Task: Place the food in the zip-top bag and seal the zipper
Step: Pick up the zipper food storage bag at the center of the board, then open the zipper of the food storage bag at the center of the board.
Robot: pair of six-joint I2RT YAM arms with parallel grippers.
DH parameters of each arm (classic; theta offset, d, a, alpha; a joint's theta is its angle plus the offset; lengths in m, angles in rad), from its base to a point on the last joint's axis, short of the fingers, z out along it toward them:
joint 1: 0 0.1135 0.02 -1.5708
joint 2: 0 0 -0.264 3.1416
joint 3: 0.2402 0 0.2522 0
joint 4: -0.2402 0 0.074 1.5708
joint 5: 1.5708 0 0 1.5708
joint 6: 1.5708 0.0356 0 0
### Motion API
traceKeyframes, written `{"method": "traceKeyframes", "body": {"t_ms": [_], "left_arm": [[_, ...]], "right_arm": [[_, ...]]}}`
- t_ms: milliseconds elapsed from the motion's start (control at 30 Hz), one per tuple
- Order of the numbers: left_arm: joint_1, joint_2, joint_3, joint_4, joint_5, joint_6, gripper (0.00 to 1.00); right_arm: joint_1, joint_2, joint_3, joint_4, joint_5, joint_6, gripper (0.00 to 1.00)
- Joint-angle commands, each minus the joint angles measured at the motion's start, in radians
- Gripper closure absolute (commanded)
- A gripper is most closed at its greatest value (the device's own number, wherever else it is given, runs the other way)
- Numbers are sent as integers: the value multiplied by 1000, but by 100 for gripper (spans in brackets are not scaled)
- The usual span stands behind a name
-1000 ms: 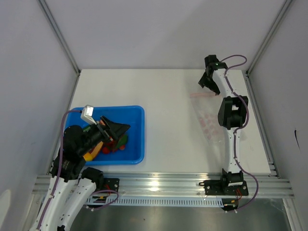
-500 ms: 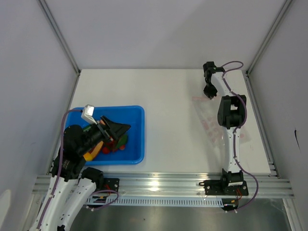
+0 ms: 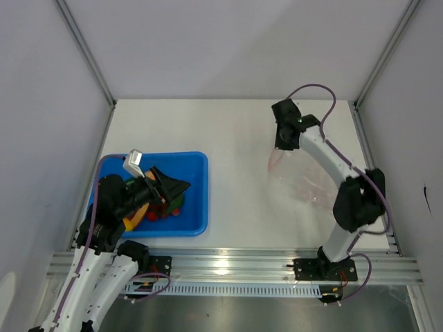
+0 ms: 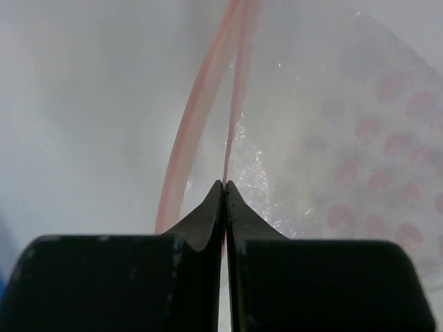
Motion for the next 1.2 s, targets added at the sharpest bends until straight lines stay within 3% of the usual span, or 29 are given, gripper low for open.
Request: {"method": "traceKeyframes", "body": {"t_ms": [0, 167, 367, 667, 900, 1167], "left_arm": [[3, 56, 37, -19, 72, 28, 14], [-29, 125, 14, 49, 136, 24, 23], [-277, 272, 52, 79, -43, -17, 20], [-405, 484, 73, 224, -109, -102, 21], [-426, 599, 127, 261, -135, -111, 23], [-432, 686, 149, 299, -118, -105, 35]], "right_arm": [[131, -246, -140, 140, -87, -97, 100], [263, -491, -339, 209, -196, -70, 100], [427, -637, -461, 252, -212, -9, 100], [539, -665, -478, 283, -187, 73, 100], [605, -663, -424, 284, -161, 108, 100], [630, -662, -419, 284, -144, 125, 100]]}}
